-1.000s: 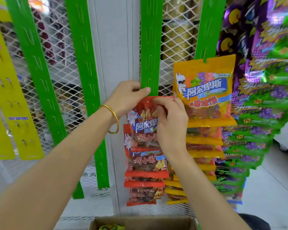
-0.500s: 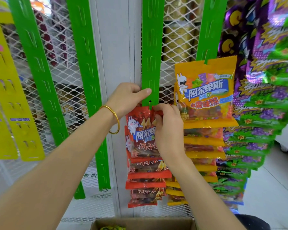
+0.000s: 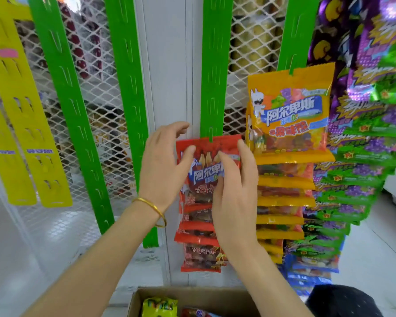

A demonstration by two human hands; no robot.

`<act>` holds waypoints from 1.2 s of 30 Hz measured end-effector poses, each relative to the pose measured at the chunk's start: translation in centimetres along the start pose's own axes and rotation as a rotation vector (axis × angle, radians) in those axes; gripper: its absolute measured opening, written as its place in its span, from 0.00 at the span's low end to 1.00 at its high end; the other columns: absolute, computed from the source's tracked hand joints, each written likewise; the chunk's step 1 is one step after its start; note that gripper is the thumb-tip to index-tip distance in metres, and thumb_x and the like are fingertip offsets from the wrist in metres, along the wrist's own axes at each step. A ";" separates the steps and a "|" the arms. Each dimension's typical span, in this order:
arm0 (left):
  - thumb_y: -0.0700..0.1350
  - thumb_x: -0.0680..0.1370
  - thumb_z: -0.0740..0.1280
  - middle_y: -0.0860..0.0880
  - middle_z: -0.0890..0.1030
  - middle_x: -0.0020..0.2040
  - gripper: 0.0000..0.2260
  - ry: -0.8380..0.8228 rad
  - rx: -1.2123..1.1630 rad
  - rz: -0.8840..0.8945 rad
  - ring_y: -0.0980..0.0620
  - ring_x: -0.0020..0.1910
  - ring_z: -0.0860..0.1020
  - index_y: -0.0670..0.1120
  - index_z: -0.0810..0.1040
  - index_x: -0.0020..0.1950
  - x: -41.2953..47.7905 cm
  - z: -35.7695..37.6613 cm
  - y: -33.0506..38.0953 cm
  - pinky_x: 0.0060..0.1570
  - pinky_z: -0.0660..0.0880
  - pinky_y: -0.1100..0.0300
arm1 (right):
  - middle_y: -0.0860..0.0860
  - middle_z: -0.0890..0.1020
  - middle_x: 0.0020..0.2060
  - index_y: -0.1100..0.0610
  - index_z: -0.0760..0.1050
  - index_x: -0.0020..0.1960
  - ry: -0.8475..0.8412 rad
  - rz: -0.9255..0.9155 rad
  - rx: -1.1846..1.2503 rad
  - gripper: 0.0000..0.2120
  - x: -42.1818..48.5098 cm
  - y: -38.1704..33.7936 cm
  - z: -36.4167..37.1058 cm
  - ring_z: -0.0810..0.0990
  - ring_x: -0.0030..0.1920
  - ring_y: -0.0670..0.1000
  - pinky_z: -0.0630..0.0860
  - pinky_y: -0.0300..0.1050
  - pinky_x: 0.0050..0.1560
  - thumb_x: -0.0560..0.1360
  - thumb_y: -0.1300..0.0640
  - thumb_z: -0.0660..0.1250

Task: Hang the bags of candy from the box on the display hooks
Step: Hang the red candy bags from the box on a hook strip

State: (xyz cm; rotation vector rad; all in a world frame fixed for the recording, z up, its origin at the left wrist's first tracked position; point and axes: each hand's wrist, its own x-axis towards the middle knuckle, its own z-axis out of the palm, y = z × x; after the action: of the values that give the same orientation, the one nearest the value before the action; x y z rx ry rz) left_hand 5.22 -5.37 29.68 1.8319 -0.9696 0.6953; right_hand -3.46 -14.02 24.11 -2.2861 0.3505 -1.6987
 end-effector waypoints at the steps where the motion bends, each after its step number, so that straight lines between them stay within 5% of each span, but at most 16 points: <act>1: 0.44 0.75 0.66 0.54 0.74 0.55 0.16 0.038 0.002 0.002 0.55 0.57 0.71 0.47 0.72 0.63 -1.6 -0.1 -0.5 0.59 0.69 0.59 | 0.62 0.66 0.68 0.64 0.72 0.64 -0.027 -0.004 0.032 0.16 -1.4 -0.1 -0.1 0.64 0.71 0.58 0.66 0.50 0.69 0.78 0.65 0.54; 5: 0.44 0.75 0.63 0.55 0.71 0.52 0.13 -0.022 -0.015 -0.040 0.55 0.54 0.72 0.46 0.73 0.59 -9.5 0.1 -3.9 0.54 0.68 0.62 | 0.59 0.73 0.61 0.63 0.76 0.58 -0.208 0.029 0.107 0.16 -8.9 1.2 -0.2 0.71 0.64 0.56 0.68 0.43 0.66 0.75 0.65 0.56; 9: 0.45 0.74 0.63 0.54 0.71 0.53 0.14 -0.185 0.039 -0.184 0.51 0.55 0.73 0.46 0.73 0.60 -14.6 0.7 -6.9 0.56 0.72 0.52 | 0.53 0.73 0.56 0.60 0.75 0.56 -0.348 0.129 0.119 0.13 -15.1 2.6 0.2 0.72 0.59 0.52 0.71 0.45 0.60 0.75 0.63 0.57; 12: 0.46 0.75 0.64 0.52 0.68 0.56 0.16 -0.151 0.006 -0.196 0.49 0.58 0.72 0.45 0.71 0.62 -13.0 1.0 -6.1 0.58 0.72 0.48 | 0.52 0.69 0.57 0.59 0.73 0.58 -0.227 0.201 0.146 0.15 -14.0 2.4 0.0 0.69 0.59 0.47 0.67 0.32 0.60 0.73 0.68 0.61; 17: 0.48 0.75 0.67 0.44 0.69 0.62 0.25 -0.039 -0.037 -0.222 0.47 0.62 0.69 0.40 0.65 0.68 -6.9 3.3 -3.2 0.63 0.67 0.52 | 0.58 0.66 0.61 0.62 0.69 0.63 -0.046 0.308 0.164 0.18 -8.8 2.4 -0.1 0.68 0.62 0.53 0.69 0.40 0.60 0.73 0.69 0.62; 22: 0.55 0.72 0.58 0.44 0.78 0.55 0.24 0.041 -0.123 -0.253 0.45 0.55 0.75 0.41 0.73 0.61 -2.8 5.0 -3.0 0.57 0.71 0.47 | 0.54 0.65 0.64 0.55 0.66 0.68 -0.093 0.379 0.216 0.20 -6.5 2.5 -0.2 0.71 0.60 0.52 0.69 0.33 0.56 0.77 0.66 0.60; 28: 0.49 0.73 0.59 0.45 0.78 0.55 0.18 0.143 -0.235 -0.273 0.46 0.55 0.76 0.45 0.73 0.61 -1.8 5.5 -2.2 0.56 0.73 0.45 | 0.48 0.64 0.58 0.58 0.69 0.66 -0.092 0.386 0.260 0.18 -5.5 2.6 -0.1 0.63 0.56 0.27 0.59 0.18 0.52 0.77 0.67 0.60; 33: 0.44 0.76 0.60 0.45 0.76 0.57 0.17 0.135 -0.204 -0.254 0.47 0.57 0.74 0.45 0.72 0.64 -1.2 5.7 -2.0 0.58 0.72 0.47 | 0.49 0.64 0.59 0.58 0.67 0.68 -0.127 0.399 0.266 0.20 -5.6 2.6 0.2 0.65 0.53 0.34 0.60 0.19 0.53 0.77 0.65 0.61; 36: 0.42 0.76 0.60 0.46 0.76 0.57 0.17 0.138 -0.190 -0.246 0.48 0.57 0.74 0.46 0.72 0.65 -1.4 5.7 -2.2 0.59 0.72 0.48 | 0.47 0.63 0.58 0.58 0.67 0.68 -0.136 0.394 0.256 0.19 -5.8 2.7 0.2 0.63 0.55 0.28 0.60 0.17 0.51 0.77 0.65 0.61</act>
State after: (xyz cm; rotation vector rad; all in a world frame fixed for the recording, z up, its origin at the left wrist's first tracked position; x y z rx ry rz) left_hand 6.63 -9.50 25.16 1.6766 -0.6817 0.5510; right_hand -4.97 -14.48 17.96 -1.9767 0.4850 -1.3045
